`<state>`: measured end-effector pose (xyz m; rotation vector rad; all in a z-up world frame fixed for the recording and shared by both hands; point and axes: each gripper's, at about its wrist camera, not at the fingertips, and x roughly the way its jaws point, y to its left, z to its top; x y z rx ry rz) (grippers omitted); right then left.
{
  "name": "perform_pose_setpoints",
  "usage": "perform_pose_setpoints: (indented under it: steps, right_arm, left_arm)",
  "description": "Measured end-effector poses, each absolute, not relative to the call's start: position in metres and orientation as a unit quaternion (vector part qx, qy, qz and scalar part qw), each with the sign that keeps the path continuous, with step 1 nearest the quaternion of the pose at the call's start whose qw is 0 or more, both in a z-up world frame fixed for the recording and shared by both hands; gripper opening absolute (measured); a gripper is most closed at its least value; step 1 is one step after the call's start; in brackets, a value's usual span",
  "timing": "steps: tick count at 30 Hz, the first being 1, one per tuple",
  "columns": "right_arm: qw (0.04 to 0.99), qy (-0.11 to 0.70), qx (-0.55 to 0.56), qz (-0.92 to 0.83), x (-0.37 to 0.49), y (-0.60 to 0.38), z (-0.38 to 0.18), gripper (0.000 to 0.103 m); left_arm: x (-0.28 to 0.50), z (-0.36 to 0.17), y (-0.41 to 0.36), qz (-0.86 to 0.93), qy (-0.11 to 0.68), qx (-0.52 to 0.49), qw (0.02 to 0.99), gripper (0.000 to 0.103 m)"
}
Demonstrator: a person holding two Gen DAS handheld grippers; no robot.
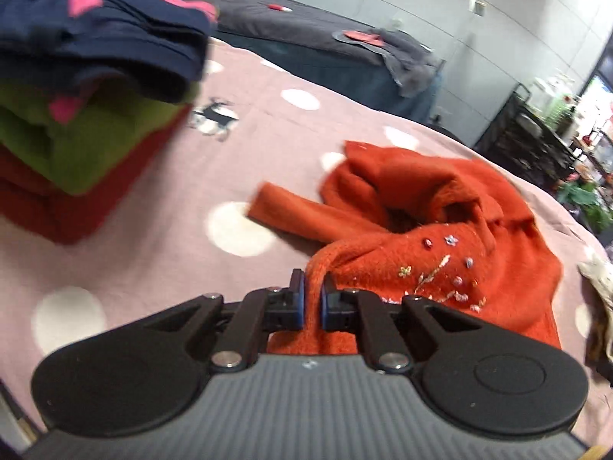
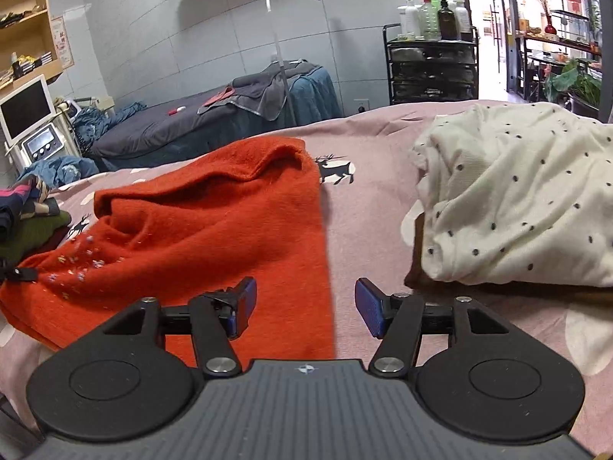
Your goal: Fold small clothes
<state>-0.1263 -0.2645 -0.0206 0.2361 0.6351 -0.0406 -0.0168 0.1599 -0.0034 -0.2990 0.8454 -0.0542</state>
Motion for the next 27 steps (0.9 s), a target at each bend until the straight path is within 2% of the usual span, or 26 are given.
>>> perform_pose_setpoints:
  steps: [10, 12, 13, 14, 18, 20, 24, 27]
  right_arm:
    - [0.91, 0.403, 0.094, 0.005, -0.099, -0.24, -0.061, 0.103]
    - [0.91, 0.402, 0.092, 0.034, -0.1, -0.232, -0.063, 0.063]
    - [0.909, 0.408, 0.079, 0.037, -0.1, -0.228, -0.064, 0.026]
    - [0.911, 0.406, 0.062, 0.033, -0.102, -0.224, -0.062, 0.01]
    - [0.909, 0.401, 0.087, 0.078, -0.117, -0.245, -0.04, 0.008]
    - [0.908, 0.408, 0.062, 0.069, -0.131, -0.26, -0.028, 0.007]
    - [0.89, 0.455, 0.021, 0.029, -0.165, -0.288, -0.022, 0.007]
    - [0.878, 0.478, 0.01, 0.009, -0.183, -0.296, -0.026, 0.007]
  left_arm:
    - [-0.017, -0.011, 0.138, -0.074, 0.436, -0.13, 0.888, 0.008]
    - [-0.019, -0.012, 0.137, -0.075, 0.44, -0.123, 0.887, 0.008]
    - [-0.019, -0.012, 0.138, -0.076, 0.44, -0.123, 0.886, 0.008]
    - [-0.019, -0.011, 0.139, -0.078, 0.441, -0.126, 0.885, 0.008]
    - [-0.023, -0.007, 0.15, -0.088, 0.445, -0.126, 0.882, 0.008]
    - [-0.025, -0.01, 0.154, -0.096, 0.459, -0.124, 0.875, 0.008]
    - [-0.03, -0.024, 0.152, -0.07, 0.488, -0.071, 0.867, 0.007]
    - [-0.025, -0.039, 0.153, -0.066, 0.505, -0.087, 0.857, 0.009]
